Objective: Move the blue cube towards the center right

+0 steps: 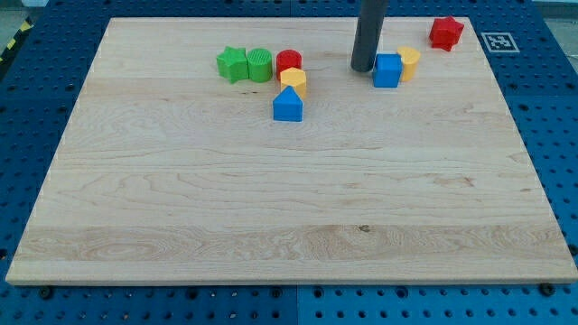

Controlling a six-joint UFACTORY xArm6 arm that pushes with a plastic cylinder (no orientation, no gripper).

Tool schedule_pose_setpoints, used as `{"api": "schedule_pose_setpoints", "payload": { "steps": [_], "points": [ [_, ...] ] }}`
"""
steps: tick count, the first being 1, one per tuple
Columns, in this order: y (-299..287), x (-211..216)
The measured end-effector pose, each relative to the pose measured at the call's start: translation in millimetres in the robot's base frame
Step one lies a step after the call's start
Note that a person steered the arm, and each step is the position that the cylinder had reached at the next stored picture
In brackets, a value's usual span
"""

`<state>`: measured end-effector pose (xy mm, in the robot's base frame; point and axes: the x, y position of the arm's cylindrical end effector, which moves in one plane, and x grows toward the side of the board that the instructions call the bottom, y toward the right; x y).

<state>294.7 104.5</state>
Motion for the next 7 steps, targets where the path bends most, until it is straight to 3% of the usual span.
{"api": "schedule_pose_setpoints", "payload": {
  "steps": [1,4,7],
  "points": [
    [1,-15],
    [11,30],
    [12,20]
  ]
}}
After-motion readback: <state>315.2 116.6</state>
